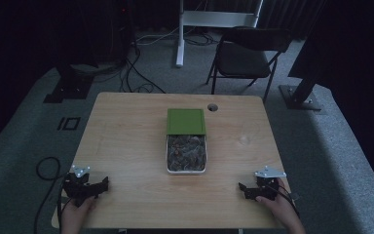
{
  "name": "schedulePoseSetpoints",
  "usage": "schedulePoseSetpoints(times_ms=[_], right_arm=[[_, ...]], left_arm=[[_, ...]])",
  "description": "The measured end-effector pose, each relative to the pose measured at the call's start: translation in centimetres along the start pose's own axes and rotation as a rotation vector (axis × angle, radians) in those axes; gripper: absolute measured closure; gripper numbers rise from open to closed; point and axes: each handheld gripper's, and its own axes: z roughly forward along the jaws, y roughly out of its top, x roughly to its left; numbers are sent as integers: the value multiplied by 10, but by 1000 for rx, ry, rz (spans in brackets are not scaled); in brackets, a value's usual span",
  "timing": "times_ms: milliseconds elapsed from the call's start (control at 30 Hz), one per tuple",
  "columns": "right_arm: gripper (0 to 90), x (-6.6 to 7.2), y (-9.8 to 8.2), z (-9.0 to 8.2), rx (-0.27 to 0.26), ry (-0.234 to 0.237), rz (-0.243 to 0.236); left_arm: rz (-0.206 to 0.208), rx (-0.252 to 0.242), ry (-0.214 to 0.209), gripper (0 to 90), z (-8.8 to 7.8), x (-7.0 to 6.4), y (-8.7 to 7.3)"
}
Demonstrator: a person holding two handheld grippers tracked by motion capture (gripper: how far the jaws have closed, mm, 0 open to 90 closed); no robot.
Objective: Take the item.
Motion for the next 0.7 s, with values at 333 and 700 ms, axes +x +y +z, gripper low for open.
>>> schedulePoseSetpoints(times_ms=[333, 700], right_arm=[[117, 0, 1, 0, 0, -6, 4], [119, 2, 4, 1, -11, -11, 30]], left_arm=[[9, 0, -8, 5, 1, 1, 1], [27, -1, -28, 5, 2, 3, 1]])
